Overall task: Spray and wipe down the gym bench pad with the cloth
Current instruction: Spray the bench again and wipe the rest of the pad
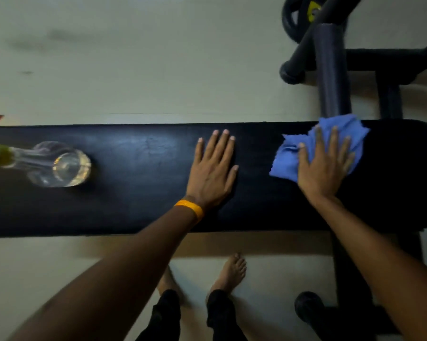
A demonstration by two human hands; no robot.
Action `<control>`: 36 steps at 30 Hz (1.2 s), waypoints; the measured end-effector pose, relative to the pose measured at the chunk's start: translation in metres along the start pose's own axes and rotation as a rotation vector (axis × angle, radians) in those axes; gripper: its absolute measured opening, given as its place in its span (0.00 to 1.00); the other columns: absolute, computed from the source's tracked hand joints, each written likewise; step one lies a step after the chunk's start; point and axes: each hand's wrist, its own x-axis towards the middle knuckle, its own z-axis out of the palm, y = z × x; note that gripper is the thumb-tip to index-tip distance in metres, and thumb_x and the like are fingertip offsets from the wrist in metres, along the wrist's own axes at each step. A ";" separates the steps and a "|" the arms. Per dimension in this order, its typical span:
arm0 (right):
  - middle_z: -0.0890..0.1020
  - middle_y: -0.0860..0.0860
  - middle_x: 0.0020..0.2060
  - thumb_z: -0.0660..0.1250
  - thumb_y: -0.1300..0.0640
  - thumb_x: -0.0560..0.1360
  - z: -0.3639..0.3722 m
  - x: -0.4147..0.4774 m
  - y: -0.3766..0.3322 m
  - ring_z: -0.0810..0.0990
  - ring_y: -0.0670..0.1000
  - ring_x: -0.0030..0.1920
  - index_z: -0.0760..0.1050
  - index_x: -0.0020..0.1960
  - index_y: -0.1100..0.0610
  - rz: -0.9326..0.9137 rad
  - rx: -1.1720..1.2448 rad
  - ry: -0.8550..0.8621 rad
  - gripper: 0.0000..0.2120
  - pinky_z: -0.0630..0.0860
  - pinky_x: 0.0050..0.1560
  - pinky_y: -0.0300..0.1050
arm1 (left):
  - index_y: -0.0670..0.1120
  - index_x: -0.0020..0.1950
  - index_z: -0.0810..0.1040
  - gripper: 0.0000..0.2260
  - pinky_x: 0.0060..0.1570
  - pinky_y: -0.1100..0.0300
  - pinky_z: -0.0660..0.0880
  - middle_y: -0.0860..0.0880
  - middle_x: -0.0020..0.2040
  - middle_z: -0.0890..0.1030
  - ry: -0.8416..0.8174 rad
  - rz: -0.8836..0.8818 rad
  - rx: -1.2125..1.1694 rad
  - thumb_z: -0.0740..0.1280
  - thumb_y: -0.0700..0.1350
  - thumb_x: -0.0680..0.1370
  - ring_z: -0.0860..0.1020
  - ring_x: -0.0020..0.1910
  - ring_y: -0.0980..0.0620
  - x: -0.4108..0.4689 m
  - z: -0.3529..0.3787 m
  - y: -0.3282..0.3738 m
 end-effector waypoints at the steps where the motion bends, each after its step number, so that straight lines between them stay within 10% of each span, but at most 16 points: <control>1: 0.59 0.53 0.81 0.49 0.35 0.81 0.002 -0.011 -0.021 0.54 0.63 0.81 0.62 0.80 0.45 0.099 0.042 0.001 0.30 0.51 0.78 0.68 | 0.41 0.81 0.61 0.29 0.79 0.39 0.53 0.42 0.82 0.60 -0.002 0.003 -0.009 0.55 0.53 0.83 0.56 0.82 0.42 -0.005 -0.002 -0.004; 11: 0.54 0.50 0.82 0.49 0.34 0.80 0.013 -0.108 -0.114 0.50 0.60 0.82 0.55 0.81 0.42 -0.456 -0.032 -0.168 0.31 0.48 0.79 0.64 | 0.41 0.81 0.60 0.29 0.77 0.37 0.57 0.41 0.82 0.60 0.027 -0.252 0.072 0.53 0.54 0.83 0.57 0.81 0.41 -0.120 -0.037 -0.135; 16: 0.55 0.51 0.82 0.49 0.35 0.80 0.025 -0.098 -0.185 0.50 0.60 0.82 0.57 0.81 0.43 0.069 0.089 -0.051 0.31 0.48 0.78 0.67 | 0.42 0.82 0.58 0.29 0.79 0.40 0.54 0.42 0.83 0.58 0.047 -0.338 0.025 0.51 0.55 0.84 0.54 0.82 0.43 -0.139 -0.036 -0.144; 23: 0.57 0.49 0.82 0.50 0.37 0.82 0.025 -0.128 -0.195 0.52 0.56 0.82 0.57 0.81 0.43 -0.830 -0.039 -0.242 0.29 0.51 0.79 0.64 | 0.41 0.82 0.60 0.27 0.79 0.42 0.57 0.42 0.82 0.60 0.091 -0.316 -0.013 0.52 0.51 0.84 0.56 0.82 0.44 -0.149 -0.036 -0.152; 29: 0.58 0.50 0.81 0.51 0.38 0.80 0.038 -0.117 -0.265 0.52 0.58 0.82 0.61 0.80 0.45 -0.139 0.115 -0.102 0.30 0.46 0.80 0.62 | 0.39 0.81 0.61 0.26 0.80 0.45 0.56 0.40 0.82 0.60 0.104 -0.228 -0.042 0.53 0.49 0.84 0.58 0.81 0.43 -0.156 -0.038 -0.166; 36: 0.61 0.49 0.81 0.54 0.43 0.83 0.033 -0.174 -0.220 0.56 0.55 0.81 0.60 0.80 0.47 -0.989 0.002 -0.238 0.27 0.55 0.79 0.61 | 0.38 0.79 0.64 0.26 0.77 0.42 0.61 0.39 0.80 0.64 0.083 -0.246 -0.076 0.55 0.46 0.81 0.63 0.79 0.39 -0.183 -0.049 -0.174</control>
